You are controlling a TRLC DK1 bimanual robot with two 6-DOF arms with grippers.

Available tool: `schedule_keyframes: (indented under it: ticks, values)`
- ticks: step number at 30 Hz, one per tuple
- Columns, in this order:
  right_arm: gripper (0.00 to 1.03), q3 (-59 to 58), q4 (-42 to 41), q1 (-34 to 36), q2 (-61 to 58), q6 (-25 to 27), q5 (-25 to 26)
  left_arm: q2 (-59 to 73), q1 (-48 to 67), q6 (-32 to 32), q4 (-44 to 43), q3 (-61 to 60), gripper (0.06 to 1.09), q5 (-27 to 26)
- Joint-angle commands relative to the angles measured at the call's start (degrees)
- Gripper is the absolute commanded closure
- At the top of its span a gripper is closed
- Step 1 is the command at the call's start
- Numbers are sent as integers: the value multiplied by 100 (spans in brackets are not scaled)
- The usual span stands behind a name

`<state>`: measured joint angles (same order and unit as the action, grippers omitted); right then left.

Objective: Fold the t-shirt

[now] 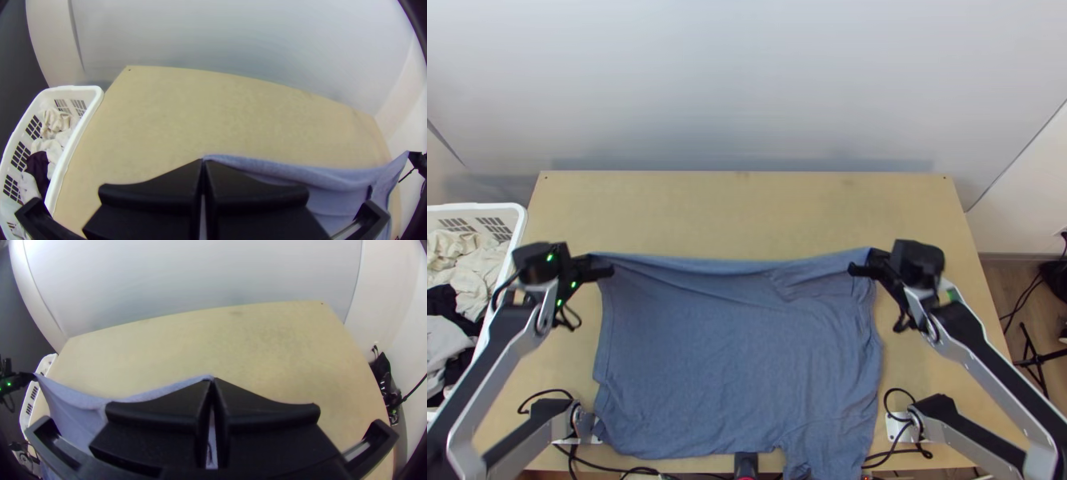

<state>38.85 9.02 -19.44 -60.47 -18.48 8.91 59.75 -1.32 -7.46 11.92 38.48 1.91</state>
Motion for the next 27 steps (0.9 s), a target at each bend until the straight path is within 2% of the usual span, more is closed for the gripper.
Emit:
schedule_keyframes:
  ticks: [1, 6, 9, 16, 27]
  values:
    - [100, 457, -506, 274, -1406, -86, -21, 1856, -70, -36, -691, 591, 105, 37]
    - [100, 720, -1244, 432, -2180, -6, -29, 2788, -114, -9, -1263, 1021, 105, 37]
    - [100, 975, -1420, 547, -2681, -6, -29, 3245, -123, 8, -1588, 1267, 105, 37]
    - [100, 1608, -1719, 819, -3621, -15, -29, 4256, -175, -27, -1588, 2217, 105, 46]
    - [100, 3102, -1719, 1065, -4869, -6, -21, 5240, -96, -124, -1535, 3456, 105, 152]
